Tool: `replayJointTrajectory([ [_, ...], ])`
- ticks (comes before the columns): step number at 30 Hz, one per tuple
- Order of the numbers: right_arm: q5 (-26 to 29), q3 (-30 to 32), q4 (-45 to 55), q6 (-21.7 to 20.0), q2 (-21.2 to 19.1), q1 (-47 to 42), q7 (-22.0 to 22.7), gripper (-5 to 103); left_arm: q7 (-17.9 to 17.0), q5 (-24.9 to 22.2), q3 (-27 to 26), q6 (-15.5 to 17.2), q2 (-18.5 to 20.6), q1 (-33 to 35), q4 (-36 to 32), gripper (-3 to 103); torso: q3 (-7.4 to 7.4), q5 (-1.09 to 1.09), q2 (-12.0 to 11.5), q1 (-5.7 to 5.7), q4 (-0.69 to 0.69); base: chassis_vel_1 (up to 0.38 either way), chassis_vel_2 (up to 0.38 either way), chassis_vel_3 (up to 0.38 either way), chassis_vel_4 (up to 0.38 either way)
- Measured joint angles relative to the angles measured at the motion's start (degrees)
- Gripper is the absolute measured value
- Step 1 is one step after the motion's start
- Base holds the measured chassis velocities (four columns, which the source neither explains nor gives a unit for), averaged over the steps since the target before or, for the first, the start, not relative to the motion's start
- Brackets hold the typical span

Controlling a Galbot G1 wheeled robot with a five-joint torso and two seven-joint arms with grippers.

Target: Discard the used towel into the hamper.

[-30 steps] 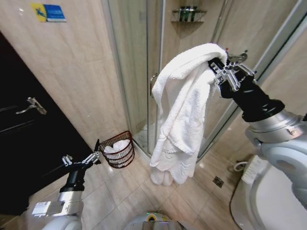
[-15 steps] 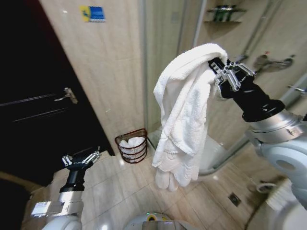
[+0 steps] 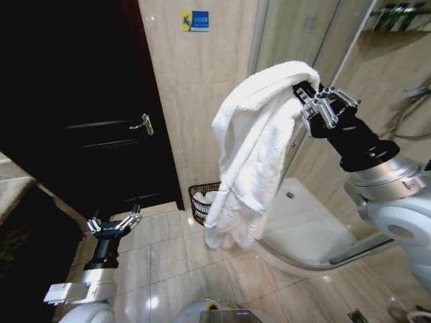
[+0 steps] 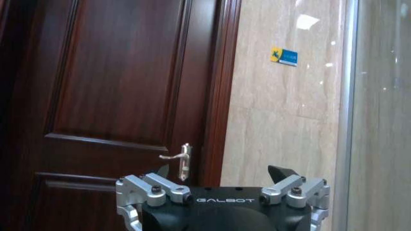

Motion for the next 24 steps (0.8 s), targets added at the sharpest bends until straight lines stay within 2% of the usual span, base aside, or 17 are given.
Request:
replayJointTrajectory([
  [5, 0.02, -0.28, 0.0, 0.0, 0.04, 0.13, 0.0, 9, 0.0, 0.0, 0.0, 0.0, 0.0, 0.0, 0.0, 100, -0.01, -0.01, -0.01, -0.01, 0.04, 0.0, 0.0, 0.0, 0.0],
  [24, 0.13, 0.17, 0.09, 0.0, -0.49, -0.21, 0.02, 9, 0.0, 0.0, 0.0, 0.0, 0.0, 0.0, 0.0, 100, -0.01, -0.01, -0.03, -0.02, 0.03, 0.0, 0.0, 0.0, 0.0],
])
